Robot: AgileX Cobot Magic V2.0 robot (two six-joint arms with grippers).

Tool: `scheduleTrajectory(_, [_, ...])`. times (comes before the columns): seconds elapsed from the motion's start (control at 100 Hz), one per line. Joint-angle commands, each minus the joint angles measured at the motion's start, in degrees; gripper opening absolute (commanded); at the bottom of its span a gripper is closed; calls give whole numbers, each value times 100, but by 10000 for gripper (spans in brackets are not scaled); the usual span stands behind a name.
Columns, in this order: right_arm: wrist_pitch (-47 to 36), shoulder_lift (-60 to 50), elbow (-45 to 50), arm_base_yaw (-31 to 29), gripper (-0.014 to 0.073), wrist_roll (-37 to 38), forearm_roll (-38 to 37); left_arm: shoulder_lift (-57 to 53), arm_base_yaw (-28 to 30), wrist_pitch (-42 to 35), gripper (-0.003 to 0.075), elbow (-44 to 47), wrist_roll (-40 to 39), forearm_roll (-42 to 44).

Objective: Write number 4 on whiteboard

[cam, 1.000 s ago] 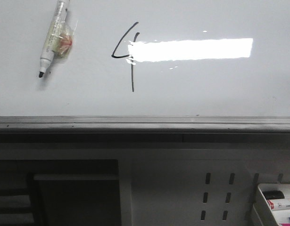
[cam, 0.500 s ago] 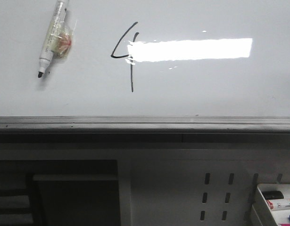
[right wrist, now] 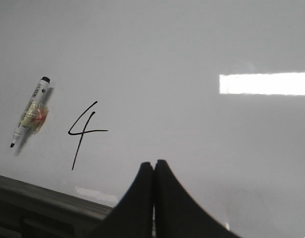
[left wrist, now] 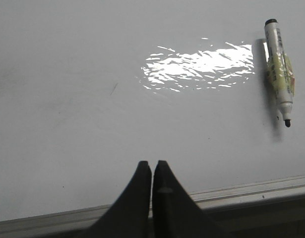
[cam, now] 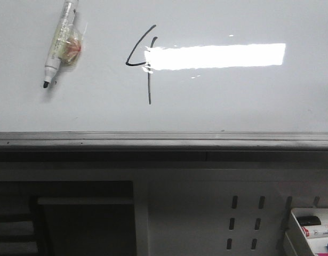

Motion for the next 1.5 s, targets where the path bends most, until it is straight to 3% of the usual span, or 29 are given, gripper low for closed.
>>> scheduleTrajectory(0.0, [-205,67,-161,-23,-64,-34,129,-161,19,-394,-20,157,-62,-16])
scheduleTrajectory(0.71, [-500,67,-161,-23,-64,-34,-25,-161,19,-394,-20,157,-62,-16])
scheduleTrajectory(0.8, [-841,67,-132,-30,-64,399,-1001,-161,19,-394,-20,157,-62,-16])
scheduleTrajectory(0.85, [-1133,67,-50,-37,-64,1328,-2021,-161,19,-394,-20,157,-62,-16])
scheduleTrajectory(0.91, [-1410,67,122,-37,-64,2866,-3745,-161,19,-394,-20,157,-62,-16])
scheduleTrajectory(0.97, [-1449,67,236,-37,-64,3736,-4927,-161,19,-394,-20,157,-62,-16])
scheduleTrajectory(1.09, [-1449,67,525,-52,-64,5078,-6414,-161,19,-394,-20,157,-62,-16])
scheduleTrajectory(1.18, [-1461,57,700,-58,-64,5333,-6905,-161,19,-394,-20,157,-62,-16])
scheduleTrajectory(1.49, [-1234,-316,1054,-97,-64,5381,-7037,-161,19,-394,-20,157,-62,-16])
